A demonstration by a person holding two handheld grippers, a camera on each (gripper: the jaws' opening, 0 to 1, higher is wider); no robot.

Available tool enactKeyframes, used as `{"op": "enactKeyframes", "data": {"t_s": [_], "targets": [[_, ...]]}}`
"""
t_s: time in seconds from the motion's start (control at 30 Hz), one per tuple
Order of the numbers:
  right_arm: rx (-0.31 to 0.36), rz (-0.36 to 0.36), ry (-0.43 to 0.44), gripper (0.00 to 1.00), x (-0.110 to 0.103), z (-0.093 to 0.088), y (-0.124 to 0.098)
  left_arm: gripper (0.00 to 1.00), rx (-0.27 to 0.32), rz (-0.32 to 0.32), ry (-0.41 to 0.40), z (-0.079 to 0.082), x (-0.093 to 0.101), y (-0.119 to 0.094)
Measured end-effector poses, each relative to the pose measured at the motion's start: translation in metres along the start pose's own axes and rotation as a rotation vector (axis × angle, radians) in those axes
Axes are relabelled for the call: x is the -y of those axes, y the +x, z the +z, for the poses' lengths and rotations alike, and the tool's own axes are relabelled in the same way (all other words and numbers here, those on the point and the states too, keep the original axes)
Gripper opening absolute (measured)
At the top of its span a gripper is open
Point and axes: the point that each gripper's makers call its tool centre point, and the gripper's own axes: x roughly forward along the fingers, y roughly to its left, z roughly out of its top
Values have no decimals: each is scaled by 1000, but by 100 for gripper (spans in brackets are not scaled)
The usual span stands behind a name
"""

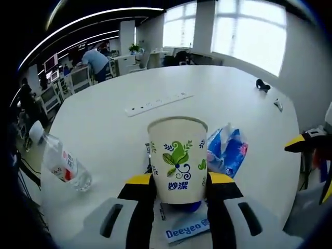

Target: Arrange the tabletop items into an orderly group along one side of the table until the central work area is clear of visible clutter.

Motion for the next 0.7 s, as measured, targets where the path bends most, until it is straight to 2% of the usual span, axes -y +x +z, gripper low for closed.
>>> {"op": "enactKeyframes", "data": {"t_s": [0.47,0.7], "targets": [[-13,-15,-78,53,-2,4,-2,37,24,-3,29,-11,-3,-20],[8,-43,-101,39,2,14,-5,37,53,-50,55,-11,4,-30]]}}
